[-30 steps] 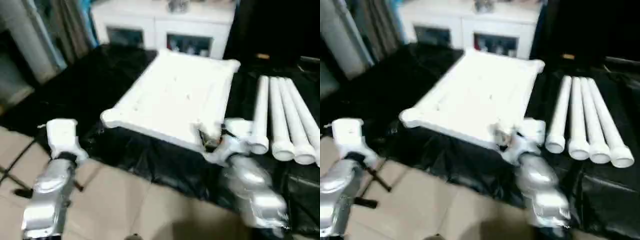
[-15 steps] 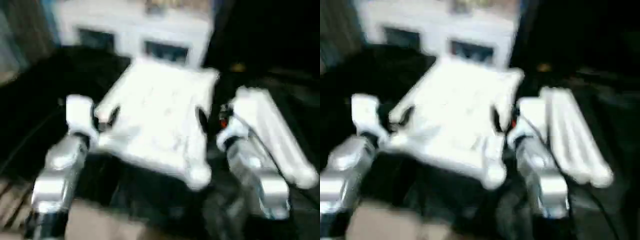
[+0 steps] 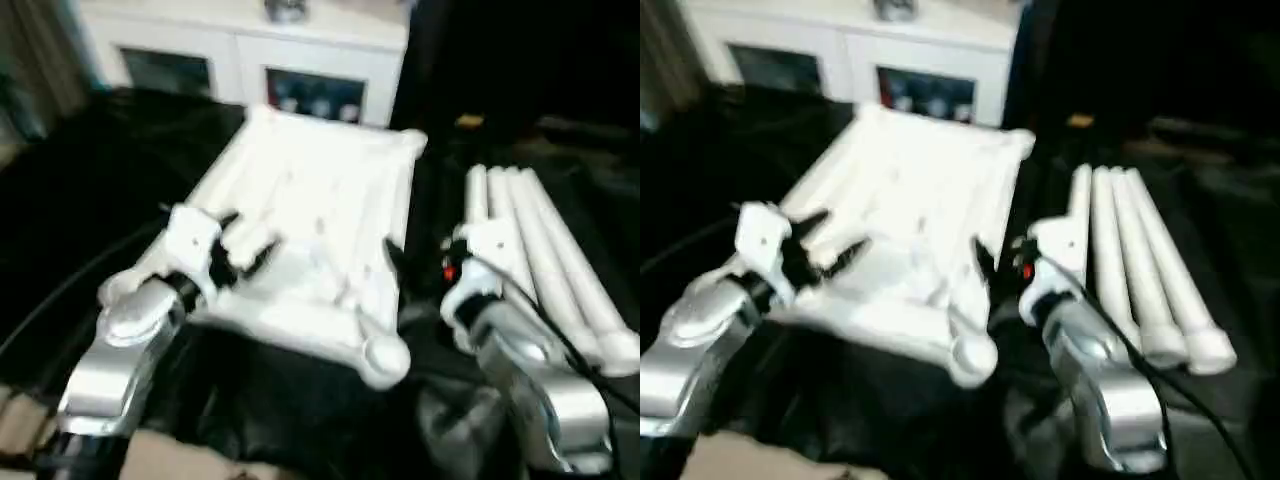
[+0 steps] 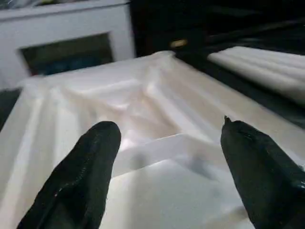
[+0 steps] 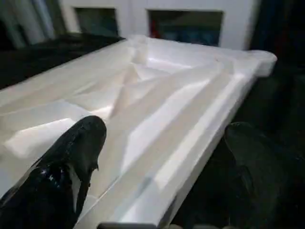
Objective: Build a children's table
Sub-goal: Move to table
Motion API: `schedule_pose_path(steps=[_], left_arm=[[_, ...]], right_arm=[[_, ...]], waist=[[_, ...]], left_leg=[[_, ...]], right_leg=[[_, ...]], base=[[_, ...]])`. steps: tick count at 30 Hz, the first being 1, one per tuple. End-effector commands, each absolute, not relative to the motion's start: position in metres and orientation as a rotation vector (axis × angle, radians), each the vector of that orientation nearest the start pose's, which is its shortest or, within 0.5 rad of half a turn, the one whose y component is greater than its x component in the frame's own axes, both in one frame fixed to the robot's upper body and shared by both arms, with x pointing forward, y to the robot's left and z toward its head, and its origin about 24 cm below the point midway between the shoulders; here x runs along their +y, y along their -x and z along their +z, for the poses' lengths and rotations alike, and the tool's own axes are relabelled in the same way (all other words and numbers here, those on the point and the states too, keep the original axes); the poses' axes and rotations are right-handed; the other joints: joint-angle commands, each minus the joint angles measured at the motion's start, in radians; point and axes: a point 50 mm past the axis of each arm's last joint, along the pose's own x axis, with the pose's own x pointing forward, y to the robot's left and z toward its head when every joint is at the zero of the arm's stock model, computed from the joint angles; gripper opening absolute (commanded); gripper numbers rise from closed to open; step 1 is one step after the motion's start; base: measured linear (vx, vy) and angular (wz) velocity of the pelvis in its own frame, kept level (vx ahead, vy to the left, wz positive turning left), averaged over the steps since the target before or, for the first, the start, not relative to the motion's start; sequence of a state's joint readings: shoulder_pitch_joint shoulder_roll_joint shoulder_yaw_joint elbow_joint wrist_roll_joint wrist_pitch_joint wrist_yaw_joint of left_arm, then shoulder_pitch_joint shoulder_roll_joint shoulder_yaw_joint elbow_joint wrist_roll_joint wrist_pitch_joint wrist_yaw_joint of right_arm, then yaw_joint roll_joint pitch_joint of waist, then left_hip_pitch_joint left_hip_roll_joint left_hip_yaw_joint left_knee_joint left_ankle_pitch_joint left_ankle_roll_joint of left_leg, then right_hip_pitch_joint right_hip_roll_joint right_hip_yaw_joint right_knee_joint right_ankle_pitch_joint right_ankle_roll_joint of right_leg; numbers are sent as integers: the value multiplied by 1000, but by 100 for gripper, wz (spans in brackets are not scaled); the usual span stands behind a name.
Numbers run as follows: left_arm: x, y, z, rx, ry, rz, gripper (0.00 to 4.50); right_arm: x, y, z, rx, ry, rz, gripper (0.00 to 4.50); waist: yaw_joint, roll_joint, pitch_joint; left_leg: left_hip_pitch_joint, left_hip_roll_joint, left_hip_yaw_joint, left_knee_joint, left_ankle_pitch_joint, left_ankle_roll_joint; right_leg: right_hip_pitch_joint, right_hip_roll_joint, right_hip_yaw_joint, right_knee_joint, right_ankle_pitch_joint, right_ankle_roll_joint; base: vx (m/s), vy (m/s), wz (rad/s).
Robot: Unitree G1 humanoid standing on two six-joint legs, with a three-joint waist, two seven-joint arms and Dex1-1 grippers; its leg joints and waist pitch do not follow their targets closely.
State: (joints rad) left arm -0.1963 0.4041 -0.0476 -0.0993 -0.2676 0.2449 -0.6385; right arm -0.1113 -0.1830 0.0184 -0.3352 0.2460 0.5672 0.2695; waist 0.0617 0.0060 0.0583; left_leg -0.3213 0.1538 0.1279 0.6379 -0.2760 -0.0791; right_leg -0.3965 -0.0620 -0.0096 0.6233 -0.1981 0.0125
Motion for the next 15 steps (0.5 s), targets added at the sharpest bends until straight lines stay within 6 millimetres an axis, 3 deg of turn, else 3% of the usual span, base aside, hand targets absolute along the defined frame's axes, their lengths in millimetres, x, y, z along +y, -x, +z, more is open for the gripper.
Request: schedule_pose_path(steps=[1, 2, 3, 4, 5, 6, 7, 9, 15], left_arm=[[153, -276, 98, 46, -160, -976, 381], [153, -276, 98, 46, -160, -976, 381], [151, -278, 97, 59, -170, -1033, 381], [148, -278, 96, 73, -180, -1087, 381], [145, -278, 92, 110, -186, -1163, 381], [143, -277, 89, 148, -183, -1223, 381], [141, -276, 84, 180, -199, -1283, 381], [140, -274, 80, 206, -222, -1327, 381], [145, -276, 59, 322, -357, -1420, 346]], right_arm=[[-147, -263, 103, 104, 17, 546, 450], [-147, -263, 103, 104, 17, 546, 450], [-147, -261, 103, 119, 30, 607, 450], [-148, -260, 104, 137, 41, 673, 450], [-150, -257, 104, 165, 62, 746, 450], [-153, -256, 105, 184, 84, 786, 450], [-155, -255, 105, 206, 117, 835, 450], [-155, -254, 106, 222, 151, 871, 450], [-150, -250, 103, 284, 247, 980, 450]], waist=[[-6, 10, -35], [-4, 9, -34], [-2, 16, -38], [-2, 10, -42], [0, 11, -46], [3, 3, -50], [-1, 5, -52], [-3, 0, -56], [-9, 5, -60]], left_leg=[[-4, 43, -3, -115, -265, -36], [-6, 40, -3, -116, -268, -28], [1, 41, 2, -113, -251, -25], [-7, 39, 2, -113, -202, -9], [-11, 41, 2, -113, -172, -6], [-15, 42, 8, -109, -118, 11], [-24, 43, 9, -107, -95, 10], [-27, 42, 12, -102, -58, 12], [-25, 46, 14, -100, -32, 22]], right_leg=[[37, -59, 42, -93, -424, -149], [38, -55, 41, -96, -445, -133], [31, -58, 45, -97, -437, -126], [43, -57, 46, -95, -403, -130], [47, -59, 46, -92, -375, -135], [49, -57, 46, -86, -309, -151], [53, -58, 44, -80, -273, -167], [56, -55, 41, -77, -224, -177], [53, -53, 35, -73, -171, -206]], base=[[-77, -49, 5], [-58, -42, 2], [-58, -42, 2], [-50, -46, 4], [0, 0, 0], [-24, -62, 2], [0, 0, 0], [0, 0, 0], [0, 0, 0]])
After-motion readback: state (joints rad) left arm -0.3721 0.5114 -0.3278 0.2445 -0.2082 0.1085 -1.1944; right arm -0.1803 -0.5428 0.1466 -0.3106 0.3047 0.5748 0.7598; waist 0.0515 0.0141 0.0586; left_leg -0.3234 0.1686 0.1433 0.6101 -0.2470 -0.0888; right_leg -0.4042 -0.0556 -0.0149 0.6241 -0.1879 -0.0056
